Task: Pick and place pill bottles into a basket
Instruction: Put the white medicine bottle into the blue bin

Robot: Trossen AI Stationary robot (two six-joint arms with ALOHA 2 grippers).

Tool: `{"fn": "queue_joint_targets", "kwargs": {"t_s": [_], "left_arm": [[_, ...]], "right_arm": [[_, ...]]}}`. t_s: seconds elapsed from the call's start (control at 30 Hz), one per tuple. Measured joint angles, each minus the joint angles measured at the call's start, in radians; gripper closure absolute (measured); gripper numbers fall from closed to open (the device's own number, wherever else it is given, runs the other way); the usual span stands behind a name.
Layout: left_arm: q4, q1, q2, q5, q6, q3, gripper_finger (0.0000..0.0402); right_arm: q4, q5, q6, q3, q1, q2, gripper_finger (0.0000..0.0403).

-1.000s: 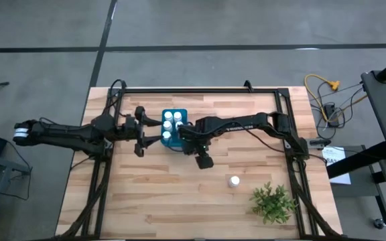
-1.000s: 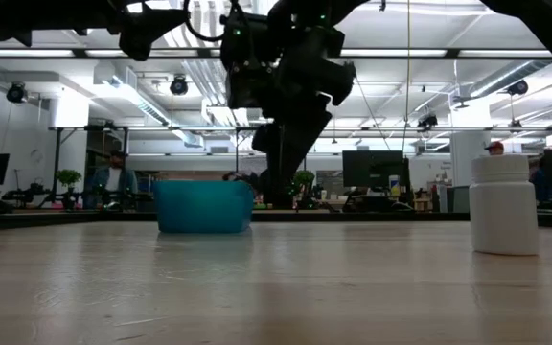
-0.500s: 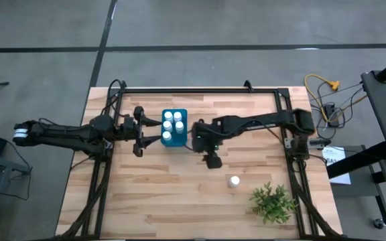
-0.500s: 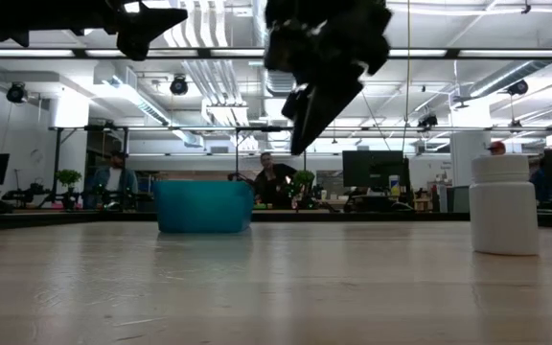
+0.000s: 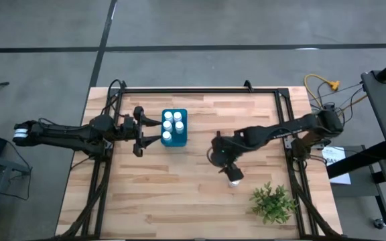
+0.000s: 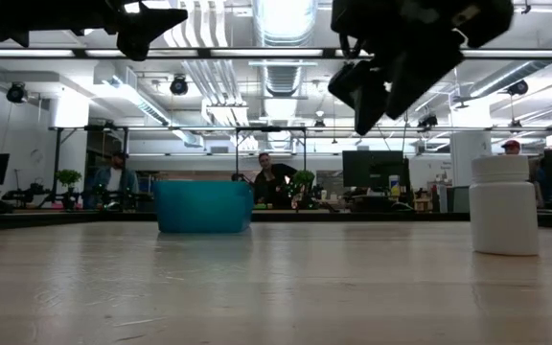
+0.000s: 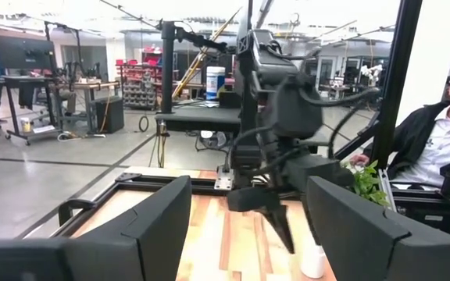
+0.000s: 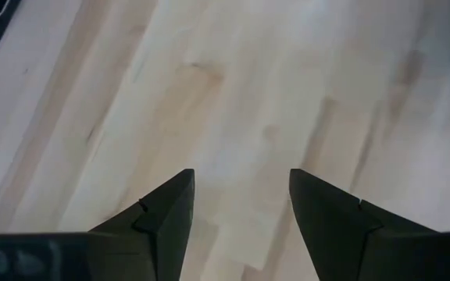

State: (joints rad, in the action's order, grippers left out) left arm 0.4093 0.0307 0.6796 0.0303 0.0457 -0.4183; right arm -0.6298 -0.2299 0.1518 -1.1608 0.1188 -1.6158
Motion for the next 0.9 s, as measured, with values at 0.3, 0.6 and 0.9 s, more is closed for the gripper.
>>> {"fn": "queue_joint_targets", "kwargs": {"t_s": [0.3,0.6,0.9], "left_arm": [[0.000,0.000,0.002,0.000,-0.002,0.000,0.0163],[0.000,0.000,0.006,0.000,-0.003,0.000,0.0163],[0.001,0.000,0.006,0.000,-0.001,0.000,0.0163]], "right_arm": [[0.035,0.054,-0.022,0.033,0.127,0.006,0.0202],[0.038,0.129,-0.017,0.068,0.197,0.006,0.0202],[0.036,0.129,-0.054,0.093,0.241,0.005,0.0202]]}}
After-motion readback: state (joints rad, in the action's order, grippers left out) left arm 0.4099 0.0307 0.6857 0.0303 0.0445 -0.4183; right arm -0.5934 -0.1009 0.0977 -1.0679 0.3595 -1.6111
